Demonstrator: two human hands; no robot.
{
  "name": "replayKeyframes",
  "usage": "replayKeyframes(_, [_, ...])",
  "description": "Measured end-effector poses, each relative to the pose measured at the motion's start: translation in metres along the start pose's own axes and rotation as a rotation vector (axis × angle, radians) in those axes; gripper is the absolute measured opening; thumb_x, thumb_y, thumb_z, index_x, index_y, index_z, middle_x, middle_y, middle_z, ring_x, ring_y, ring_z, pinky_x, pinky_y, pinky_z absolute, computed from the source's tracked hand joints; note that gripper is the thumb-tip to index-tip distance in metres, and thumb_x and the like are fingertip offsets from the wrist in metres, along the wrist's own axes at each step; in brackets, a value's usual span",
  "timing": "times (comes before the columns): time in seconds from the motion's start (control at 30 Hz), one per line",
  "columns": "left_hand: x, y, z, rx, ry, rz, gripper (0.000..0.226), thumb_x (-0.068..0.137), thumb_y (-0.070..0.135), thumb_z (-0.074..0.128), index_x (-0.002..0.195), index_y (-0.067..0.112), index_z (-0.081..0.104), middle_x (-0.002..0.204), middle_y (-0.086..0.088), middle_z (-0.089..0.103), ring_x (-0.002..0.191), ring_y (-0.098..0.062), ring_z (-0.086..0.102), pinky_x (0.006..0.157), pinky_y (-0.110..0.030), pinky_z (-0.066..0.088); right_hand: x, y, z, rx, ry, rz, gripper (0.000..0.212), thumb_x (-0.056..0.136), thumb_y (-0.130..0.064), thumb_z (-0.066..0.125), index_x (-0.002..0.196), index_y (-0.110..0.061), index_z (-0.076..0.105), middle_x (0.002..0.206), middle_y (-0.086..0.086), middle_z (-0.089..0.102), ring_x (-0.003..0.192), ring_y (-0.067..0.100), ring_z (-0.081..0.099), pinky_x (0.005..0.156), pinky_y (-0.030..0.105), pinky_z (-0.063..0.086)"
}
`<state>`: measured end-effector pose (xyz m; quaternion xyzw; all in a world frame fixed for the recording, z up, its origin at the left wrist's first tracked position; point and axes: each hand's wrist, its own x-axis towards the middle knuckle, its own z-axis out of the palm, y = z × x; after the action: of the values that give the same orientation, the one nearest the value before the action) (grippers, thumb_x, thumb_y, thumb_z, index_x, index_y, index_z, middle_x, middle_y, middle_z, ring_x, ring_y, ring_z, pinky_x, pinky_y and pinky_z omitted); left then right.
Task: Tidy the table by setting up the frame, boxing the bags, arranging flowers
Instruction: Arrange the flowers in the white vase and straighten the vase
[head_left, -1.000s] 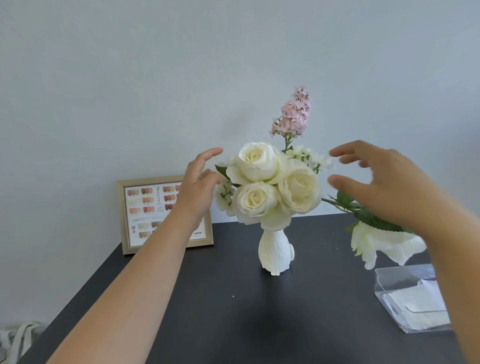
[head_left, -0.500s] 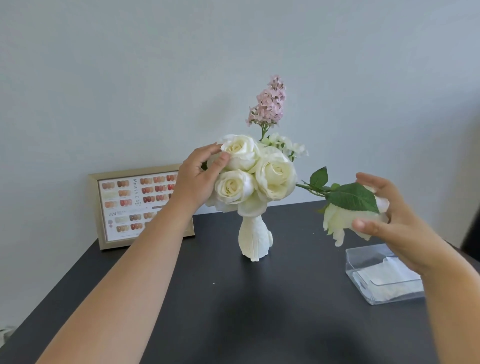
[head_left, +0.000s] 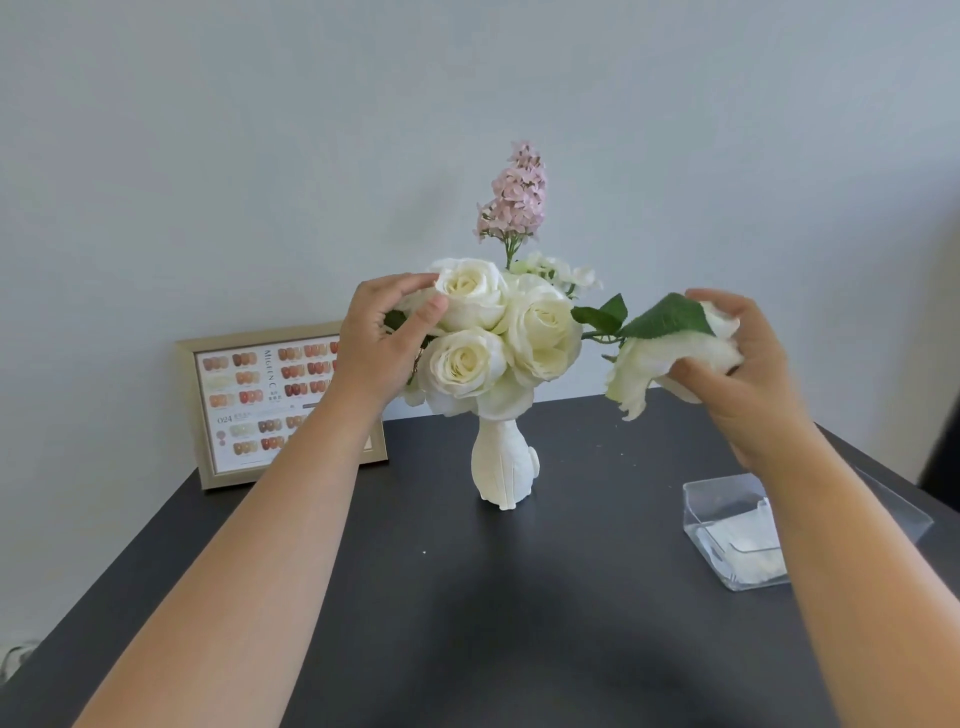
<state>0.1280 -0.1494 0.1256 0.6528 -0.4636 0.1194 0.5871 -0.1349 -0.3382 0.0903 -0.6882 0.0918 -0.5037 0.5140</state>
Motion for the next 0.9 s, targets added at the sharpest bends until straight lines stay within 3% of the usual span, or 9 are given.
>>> replayKeyframes(0.07, [0.003, -0.001, -0.005, -0.004, 0.008, -0.021, 0.03, 0.084, 0.061, 0.061, 0.112, 0.055, 0.064, 0.127, 0.018, 0.053, 0.118, 0.015, 0.045, 0.096, -0.015, 0.037, 0.011, -0.008, 0.005, -0.036, 0.063, -0.025, 0.05, 0.072, -0.027, 0.076, 0.113, -0.045, 0.055, 0.109, -0.002, 0.061, 0.081, 0.004, 0.067, 0.068, 0.018, 0.054])
replayKeyframes(0.17, [0.006, -0.005, -0.005, -0.024, -0.03, -0.06, 0.037, 0.083, 0.065, 0.062, 0.118, 0.055, 0.062, 0.132, 0.016, 0.05, 0.127, 0.005, 0.044, 0.107, -0.032, 0.04, 0.03, -0.017, 0.016, -0.032, 0.081, 0.003, 0.041, 0.071, -0.044, 0.076, 0.105, -0.048, 0.055, 0.103, -0.006, 0.066, 0.083, 0.006, 0.069, 0.064, 0.02, 0.055])
replayKeyframes(0.3, [0.011, -0.013, 0.002, -0.06, -0.106, -0.089, 0.054, 0.08, 0.063, 0.066, 0.127, 0.037, 0.064, 0.136, -0.002, 0.057, 0.128, -0.022, 0.054, 0.103, -0.05, 0.046, 0.06, -0.017, 0.028, -0.079, 0.149, 0.106, 0.039, 0.07, -0.042, 0.071, 0.105, -0.04, 0.054, 0.103, -0.009, 0.064, 0.087, 0.01, 0.068, 0.056, 0.022, 0.055])
replayKeyframes(0.4, [0.012, -0.02, 0.004, -0.077, -0.101, -0.132, 0.055, 0.078, 0.061, 0.069, 0.125, 0.035, 0.066, 0.135, -0.002, 0.058, 0.124, -0.024, 0.057, 0.102, -0.052, 0.046, 0.081, -0.016, 0.034, -0.066, 0.168, 0.302, 0.045, 0.071, -0.036, 0.07, 0.112, -0.026, 0.055, 0.107, -0.002, 0.06, 0.093, 0.02, 0.065, 0.062, 0.032, 0.059])
replayKeyframes(0.53, [0.011, -0.023, 0.005, -0.072, -0.079, -0.151, 0.047, 0.076, 0.06, 0.069, 0.12, 0.042, 0.068, 0.134, 0.007, 0.055, 0.125, -0.012, 0.054, 0.105, -0.047, 0.045, 0.102, -0.019, 0.047, -0.205, 0.035, 0.342, 0.042, 0.074, -0.036, 0.071, 0.11, -0.021, 0.058, 0.103, 0.002, 0.062, 0.082, 0.02, 0.064, 0.059, 0.028, 0.055])
replayKeyframes(0.67, [0.011, -0.017, 0.009, -0.055, -0.083, -0.129, 0.037, 0.082, 0.053, 0.067, 0.117, 0.043, 0.069, 0.13, 0.009, 0.054, 0.125, -0.009, 0.051, 0.106, -0.045, 0.043, 0.112, -0.025, 0.059, -0.382, -0.234, 0.327, 0.018, 0.083, -0.025, 0.061, 0.098, -0.016, 0.061, 0.089, 0.008, 0.064, 0.068, 0.021, 0.059, 0.057, 0.03, 0.053])
replayKeyframes(0.8, [0.008, -0.006, 0.016, -0.092, -0.127, -0.134, 0.026, 0.088, 0.049, 0.058, 0.114, 0.049, 0.064, 0.131, 0.004, 0.048, 0.122, 0.004, 0.044, 0.111, -0.036, 0.037, 0.103, -0.02, 0.068, -0.525, -0.525, 0.386, 0.029, 0.076, -0.025, 0.058, 0.103, -0.013, 0.061, 0.084, 0.006, 0.064, 0.069, 0.021, 0.056, 0.059, 0.033, 0.05])
replayKeyframes(0.9, [0.004, 0.0, 0.021, -0.104, -0.189, -0.117, 0.037, 0.091, 0.051, 0.048, 0.124, 0.039, 0.061, 0.13, 0.006, 0.048, 0.129, -0.008, 0.043, 0.112, -0.038, 0.035, 0.096, -0.011, 0.069, -0.523, -0.571, 0.41, 0.029, 0.082, -0.031, 0.058, 0.11, -0.026, 0.058, 0.095, -0.001, 0.068, 0.07, 0.015, 0.059, 0.06, 0.03, 0.049])
